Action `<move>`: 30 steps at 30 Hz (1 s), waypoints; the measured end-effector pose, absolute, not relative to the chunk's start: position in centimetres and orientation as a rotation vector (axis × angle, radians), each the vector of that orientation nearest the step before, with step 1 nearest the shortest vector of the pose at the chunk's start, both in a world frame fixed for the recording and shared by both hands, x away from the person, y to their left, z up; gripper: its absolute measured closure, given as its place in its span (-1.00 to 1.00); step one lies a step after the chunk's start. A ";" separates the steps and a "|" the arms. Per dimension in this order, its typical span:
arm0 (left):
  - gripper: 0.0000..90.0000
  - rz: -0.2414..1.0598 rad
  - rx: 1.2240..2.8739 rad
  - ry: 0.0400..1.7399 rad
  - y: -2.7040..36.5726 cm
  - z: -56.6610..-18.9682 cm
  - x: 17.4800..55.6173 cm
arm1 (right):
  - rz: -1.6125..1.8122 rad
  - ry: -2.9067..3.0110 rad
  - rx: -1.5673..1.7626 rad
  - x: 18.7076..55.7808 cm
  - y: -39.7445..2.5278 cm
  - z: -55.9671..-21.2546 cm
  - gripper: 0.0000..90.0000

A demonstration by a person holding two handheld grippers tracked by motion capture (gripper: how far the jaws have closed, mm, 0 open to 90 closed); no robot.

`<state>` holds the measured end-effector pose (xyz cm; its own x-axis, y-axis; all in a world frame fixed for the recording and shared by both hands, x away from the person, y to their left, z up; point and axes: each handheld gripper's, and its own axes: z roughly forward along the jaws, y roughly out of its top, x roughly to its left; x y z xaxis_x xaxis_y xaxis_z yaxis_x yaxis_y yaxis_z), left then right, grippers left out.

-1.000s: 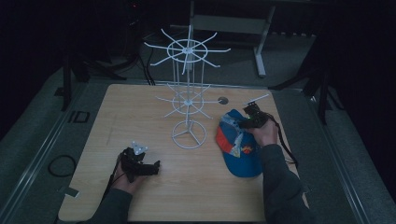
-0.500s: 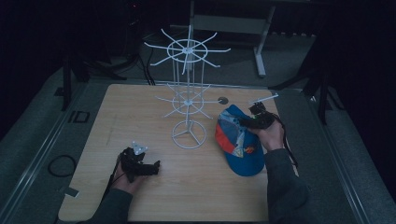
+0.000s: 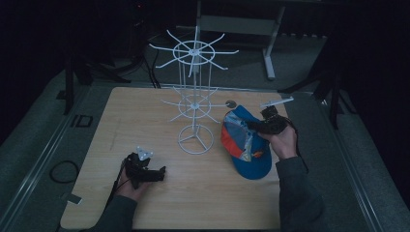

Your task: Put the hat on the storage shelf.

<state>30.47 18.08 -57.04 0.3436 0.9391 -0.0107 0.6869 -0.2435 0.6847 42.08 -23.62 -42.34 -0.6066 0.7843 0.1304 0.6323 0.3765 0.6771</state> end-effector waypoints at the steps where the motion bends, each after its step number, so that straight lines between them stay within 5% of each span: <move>1: -1.00 0.547 2.015 1.415 18.1 -57.0 30.5 | 1.046 2.421 1.259 42.0 -23.5 -42.2 0.95; 30: -1.00 0.549 2.012 1.415 18.1 -57.0 30.5 | 1.141 2.325 1.087 39.1 -22.9 -38.6 0.95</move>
<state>30.48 18.06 -57.05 0.3422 0.9395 -0.0118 0.6860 -0.2413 0.6864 39.11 -22.87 -38.64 -0.6539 0.7557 0.0359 0.4907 0.3875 0.7804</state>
